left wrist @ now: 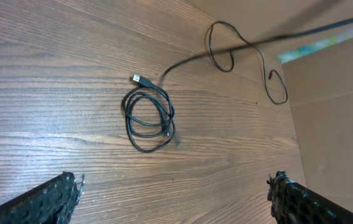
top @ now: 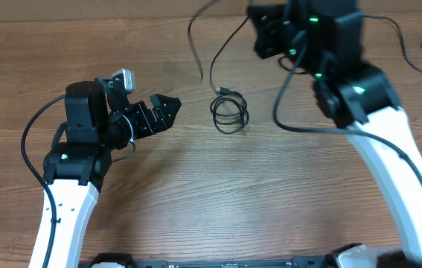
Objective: Untangle cables
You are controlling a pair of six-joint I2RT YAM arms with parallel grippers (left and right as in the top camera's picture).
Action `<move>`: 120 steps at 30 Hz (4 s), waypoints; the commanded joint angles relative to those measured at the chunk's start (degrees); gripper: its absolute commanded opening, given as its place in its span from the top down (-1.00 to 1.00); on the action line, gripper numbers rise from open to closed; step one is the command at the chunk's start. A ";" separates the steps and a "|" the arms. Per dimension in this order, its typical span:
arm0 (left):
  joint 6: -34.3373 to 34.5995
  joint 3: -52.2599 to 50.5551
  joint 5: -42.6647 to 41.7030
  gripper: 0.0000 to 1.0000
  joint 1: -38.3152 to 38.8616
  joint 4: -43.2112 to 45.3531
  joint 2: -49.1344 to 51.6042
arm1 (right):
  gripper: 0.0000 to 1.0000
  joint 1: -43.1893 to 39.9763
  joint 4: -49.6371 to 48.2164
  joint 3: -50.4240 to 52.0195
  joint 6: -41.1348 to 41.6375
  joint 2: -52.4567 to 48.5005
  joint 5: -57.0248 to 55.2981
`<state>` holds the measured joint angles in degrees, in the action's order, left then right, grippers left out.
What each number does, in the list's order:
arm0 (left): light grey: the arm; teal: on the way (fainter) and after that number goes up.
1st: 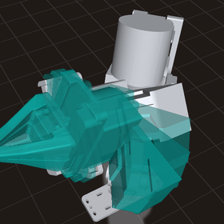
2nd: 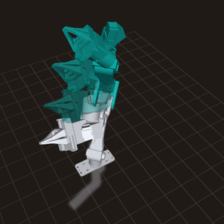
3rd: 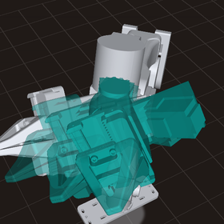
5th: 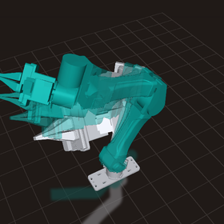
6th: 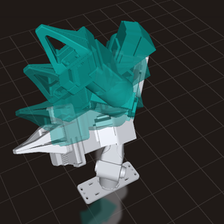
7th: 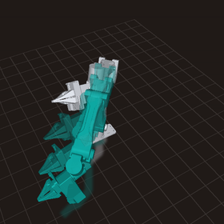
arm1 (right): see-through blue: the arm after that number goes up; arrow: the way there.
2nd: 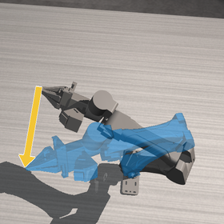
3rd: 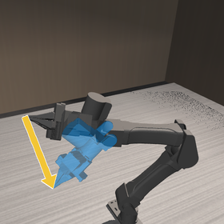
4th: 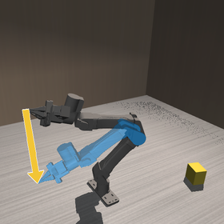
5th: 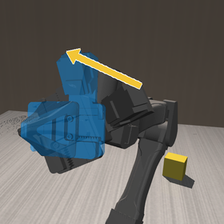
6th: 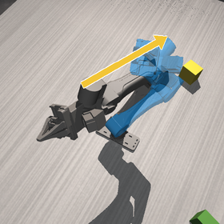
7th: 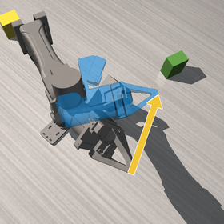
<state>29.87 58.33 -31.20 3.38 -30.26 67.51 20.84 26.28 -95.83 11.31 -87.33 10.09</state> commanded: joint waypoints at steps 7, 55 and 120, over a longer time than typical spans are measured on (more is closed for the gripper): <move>-1.92 1.09 0.33 -1.00 0.17 -1.42 -1.25 | 0.92 -8.17 -2.36 -1.07 5.18 10.75 -13.22; -2.84 1.09 2.69 -1.00 0.17 -2.51 -1.25 | 0.93 -36.54 9.88 -1.01 15.45 -1.07 2.36; -2.86 1.07 4.37 -1.00 0.17 -3.39 -1.25 | -0.82 -52.09 26.60 -0.11 14.16 -13.53 -15.10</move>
<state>28.34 58.33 -27.16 3.38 -33.61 67.51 -31.46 53.17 -95.83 25.26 -100.03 -5.96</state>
